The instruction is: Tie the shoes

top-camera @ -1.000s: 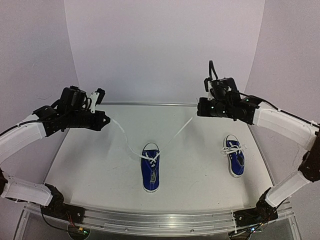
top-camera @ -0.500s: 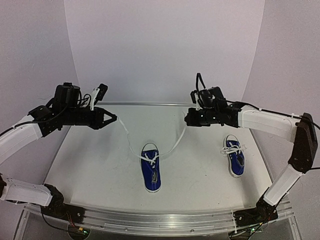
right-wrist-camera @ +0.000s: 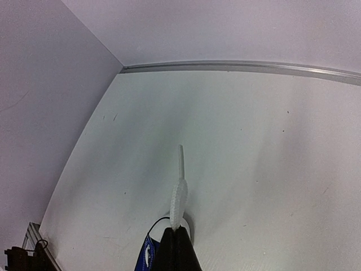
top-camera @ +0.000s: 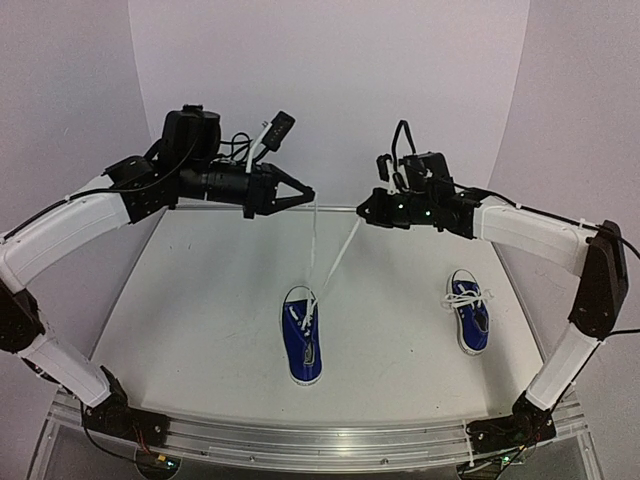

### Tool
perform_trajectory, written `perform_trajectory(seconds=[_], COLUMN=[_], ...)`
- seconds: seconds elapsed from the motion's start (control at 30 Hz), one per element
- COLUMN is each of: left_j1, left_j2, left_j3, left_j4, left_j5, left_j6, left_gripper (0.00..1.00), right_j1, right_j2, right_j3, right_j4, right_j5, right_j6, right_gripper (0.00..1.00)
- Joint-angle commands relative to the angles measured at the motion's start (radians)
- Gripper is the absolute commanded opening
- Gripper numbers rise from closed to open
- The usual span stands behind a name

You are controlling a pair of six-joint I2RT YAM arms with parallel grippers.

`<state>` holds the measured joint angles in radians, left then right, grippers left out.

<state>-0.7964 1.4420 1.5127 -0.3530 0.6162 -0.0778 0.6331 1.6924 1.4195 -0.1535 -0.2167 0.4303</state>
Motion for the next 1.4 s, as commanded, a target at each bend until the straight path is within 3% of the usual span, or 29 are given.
perform_trajectory(seconds=[0.0,0.17,0.33,0.57,0.7,0.9,1.13,1.23,1.37], left_j1=[-0.012,-0.018,-0.023,-0.079,-0.134,-0.136,-0.149,-0.185,-0.264], left_j2=[0.115,0.271,0.414,0.493,0.575,0.699,0.791,0.857,0.958], left_j3=[0.103,0.170,0.277,0.397,0.565,0.677,0.688,0.730,0.800], left_j4=[0.069,0.135,0.130,0.072,-0.038,-0.011,-0.054,-0.114,-0.272], left_j5=[0.076,0.077,0.083,0.195,0.196,0.159,0.114,0.105,0.059], left_j6=[0.012,-0.037,-0.056,0.027,0.096,0.039,0.056,0.088,0.225], left_gripper=[0.00,0.00,0.00,0.00,0.00,0.00,0.00,0.00,0.00], right_j1=[-0.068,-0.078,-0.082,-0.148,-0.195,-0.227,-0.335,-0.409,-0.444], right_j2=[-0.070,-0.092,-0.115,-0.075,-0.030,0.014,-0.159,-0.245,-0.297], right_j3=[0.007,-0.067,-0.140,-0.194,-0.189,-0.175,-0.314,-0.367,-0.381], right_j4=[0.029,0.029,0.030,0.029,0.036,0.039,0.027,0.005,-0.043], right_j5=[-0.023,-0.090,-0.060,-0.058,-0.089,-0.175,-0.217,-0.217,-0.214], right_j6=[0.022,0.029,0.032,0.080,0.098,0.116,0.111,0.091,0.046], right_gripper=[0.00,0.00,0.00,0.00,0.01,0.25,0.58,0.67,0.70])
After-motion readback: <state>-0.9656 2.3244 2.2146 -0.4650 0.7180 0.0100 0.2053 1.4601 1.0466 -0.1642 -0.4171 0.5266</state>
